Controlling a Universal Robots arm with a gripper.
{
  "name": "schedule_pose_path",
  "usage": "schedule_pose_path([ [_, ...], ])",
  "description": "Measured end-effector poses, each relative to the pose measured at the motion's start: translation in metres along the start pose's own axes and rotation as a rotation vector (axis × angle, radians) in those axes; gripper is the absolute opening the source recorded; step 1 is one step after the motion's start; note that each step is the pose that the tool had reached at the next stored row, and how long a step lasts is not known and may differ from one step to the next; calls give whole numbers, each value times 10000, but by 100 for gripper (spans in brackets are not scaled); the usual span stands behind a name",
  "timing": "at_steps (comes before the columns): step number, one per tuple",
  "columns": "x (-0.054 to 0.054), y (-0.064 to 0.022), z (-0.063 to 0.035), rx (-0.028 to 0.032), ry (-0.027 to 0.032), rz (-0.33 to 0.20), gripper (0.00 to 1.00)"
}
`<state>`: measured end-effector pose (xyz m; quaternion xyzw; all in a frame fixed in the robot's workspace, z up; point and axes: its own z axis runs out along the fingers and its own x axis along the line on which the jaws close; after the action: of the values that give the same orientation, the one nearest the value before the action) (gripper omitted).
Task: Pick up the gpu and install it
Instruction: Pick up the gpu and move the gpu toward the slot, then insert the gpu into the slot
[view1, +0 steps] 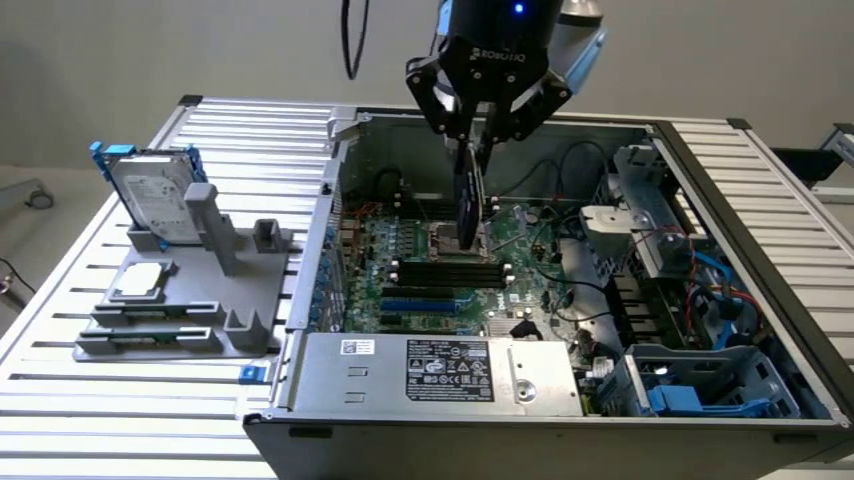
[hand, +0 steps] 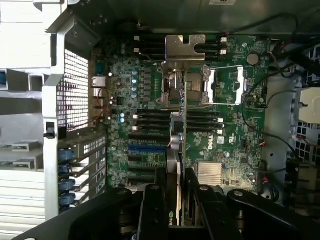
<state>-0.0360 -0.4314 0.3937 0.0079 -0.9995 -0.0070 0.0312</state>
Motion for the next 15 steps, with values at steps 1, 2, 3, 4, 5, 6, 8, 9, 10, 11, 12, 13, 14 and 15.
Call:
schedule_pose_path([
  [1,-17,0,10,-1,23,11,27],
  [2,-22,-4,10,-2,111,12,27],
  [3,-22,-4,9,-2,112,13,27],
  [4,-22,-4,9,-1,113,13,27],
  [5,-22,-4,10,-1,114,14,27],
  [6,-22,-4,10,-3,113,13,27],
  [8,-22,-4,10,-4,113,13,27],
  [9,-22,-4,10,-3,113,13,27],
  [10,-22,-4,10,-3,113,13,27],
  [11,-22,-4,10,-3,113,13,27],
  [12,-22,-4,10,-3,113,13,27],
  [13,-22,-4,10,-3,113,13,27],
  [14,-22,-4,10,-3,113,13,27],
  [15,-22,-4,10,-2,113,13,27],
])
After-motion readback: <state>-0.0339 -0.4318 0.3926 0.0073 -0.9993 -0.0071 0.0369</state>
